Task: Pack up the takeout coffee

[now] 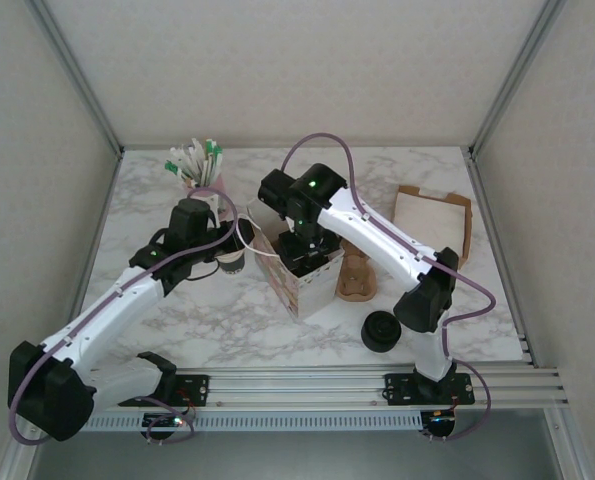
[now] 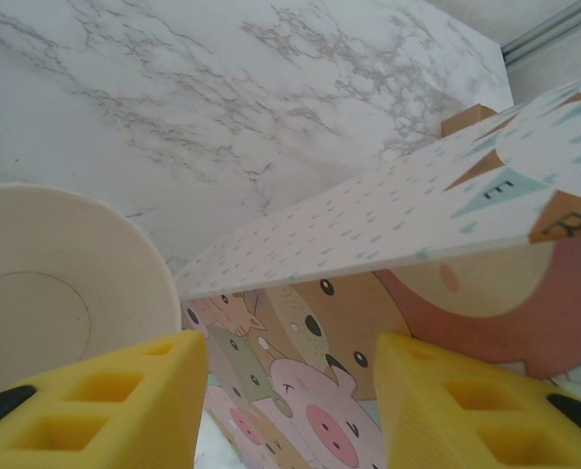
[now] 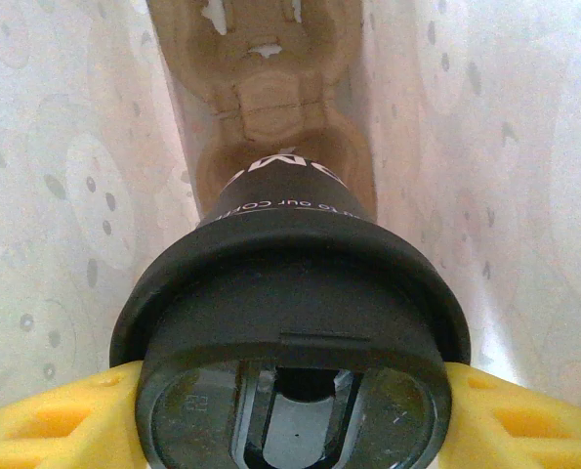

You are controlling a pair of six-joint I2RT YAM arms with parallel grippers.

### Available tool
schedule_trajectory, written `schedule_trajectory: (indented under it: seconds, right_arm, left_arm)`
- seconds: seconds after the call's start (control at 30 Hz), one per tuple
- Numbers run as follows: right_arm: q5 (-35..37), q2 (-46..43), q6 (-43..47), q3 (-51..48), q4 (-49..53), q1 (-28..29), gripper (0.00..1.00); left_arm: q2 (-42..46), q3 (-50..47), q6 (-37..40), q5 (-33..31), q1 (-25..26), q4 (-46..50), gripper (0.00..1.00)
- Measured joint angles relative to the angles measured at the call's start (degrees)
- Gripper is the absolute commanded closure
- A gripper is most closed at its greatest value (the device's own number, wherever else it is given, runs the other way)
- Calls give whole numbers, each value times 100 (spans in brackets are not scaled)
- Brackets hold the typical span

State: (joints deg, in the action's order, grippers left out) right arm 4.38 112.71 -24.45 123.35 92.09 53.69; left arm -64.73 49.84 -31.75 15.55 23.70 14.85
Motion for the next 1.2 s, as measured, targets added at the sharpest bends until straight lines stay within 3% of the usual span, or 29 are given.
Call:
schedule_trajectory:
  seconds: [0.87,1.2]
  right_arm:
    - [-136,415,129,-63,2,-20,35]
    - [-103,420,129,-35,2,-20,35]
  left_arm:
    - [-31,2,20,-175,0,-85,50]
    - [702,2,9,-385,0,68,40]
